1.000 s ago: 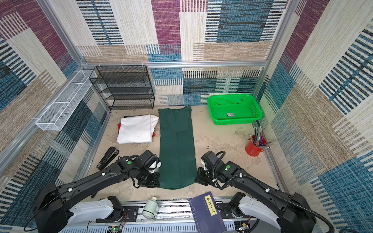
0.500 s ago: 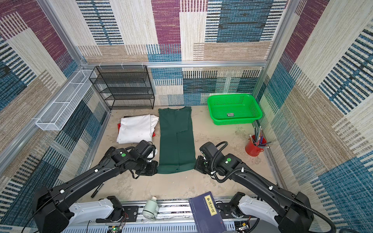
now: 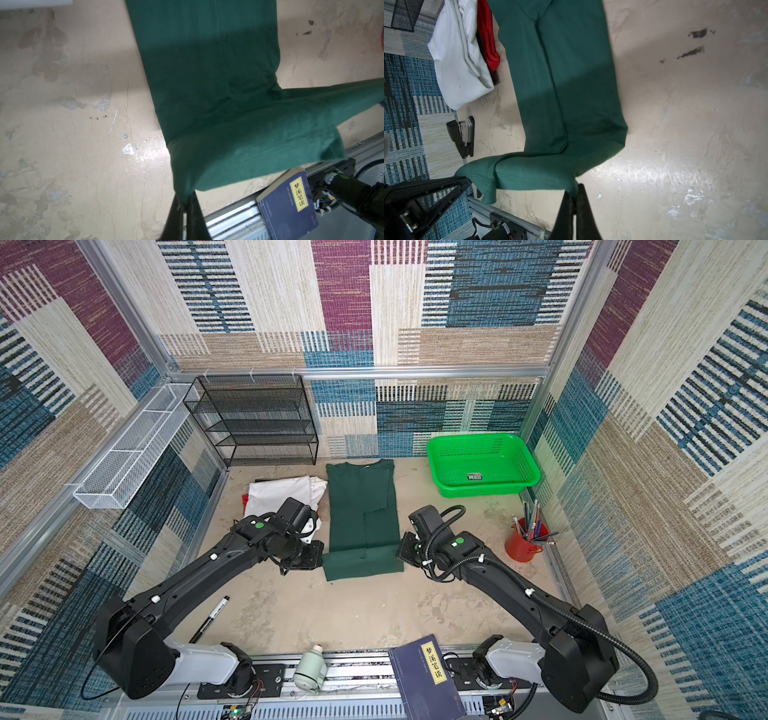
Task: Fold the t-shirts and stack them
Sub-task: 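Fold the lifted near end toward the far end with both grippers, then lay the fold flat and open both grippers at the folded edge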
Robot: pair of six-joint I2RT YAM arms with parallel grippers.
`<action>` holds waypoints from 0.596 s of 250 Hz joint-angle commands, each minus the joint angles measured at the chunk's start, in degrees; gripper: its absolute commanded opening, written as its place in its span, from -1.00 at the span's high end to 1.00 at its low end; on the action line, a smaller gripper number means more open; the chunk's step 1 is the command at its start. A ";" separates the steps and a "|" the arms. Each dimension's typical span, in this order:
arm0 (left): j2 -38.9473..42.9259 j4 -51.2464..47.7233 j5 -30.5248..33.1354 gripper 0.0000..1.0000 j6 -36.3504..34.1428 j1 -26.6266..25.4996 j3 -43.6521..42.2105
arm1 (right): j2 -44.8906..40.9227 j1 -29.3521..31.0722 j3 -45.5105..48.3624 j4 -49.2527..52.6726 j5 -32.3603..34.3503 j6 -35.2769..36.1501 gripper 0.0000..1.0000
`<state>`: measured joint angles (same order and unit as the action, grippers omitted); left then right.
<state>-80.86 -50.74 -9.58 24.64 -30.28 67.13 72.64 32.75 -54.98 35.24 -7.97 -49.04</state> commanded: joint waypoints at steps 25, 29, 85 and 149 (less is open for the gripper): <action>-5.94 0.58 -1.83 1.00 -5.28 3.40 6.05 | 5.91 -2.20 -5.03 -3.38 0.84 6.16 1.00; -6.53 0.64 -1.92 1.00 -5.45 3.59 6.58 | 6.43 -2.37 -5.27 -3.47 0.85 6.43 1.00; -13.36 0.22 -2.37 1.00 -7.02 6.19 13.36 | 12.67 -4.83 -9.75 -4.98 -0.41 9.81 1.00; -19.25 0.28 -3.70 1.00 -8.77 9.01 18.47 | 19.98 -6.96 -15.66 -5.80 -1.48 12.31 1.00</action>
<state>-98.28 -50.17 -12.40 18.15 -22.33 83.57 90.48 26.44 -68.47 31.75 -8.62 -38.74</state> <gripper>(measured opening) 0.066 0.049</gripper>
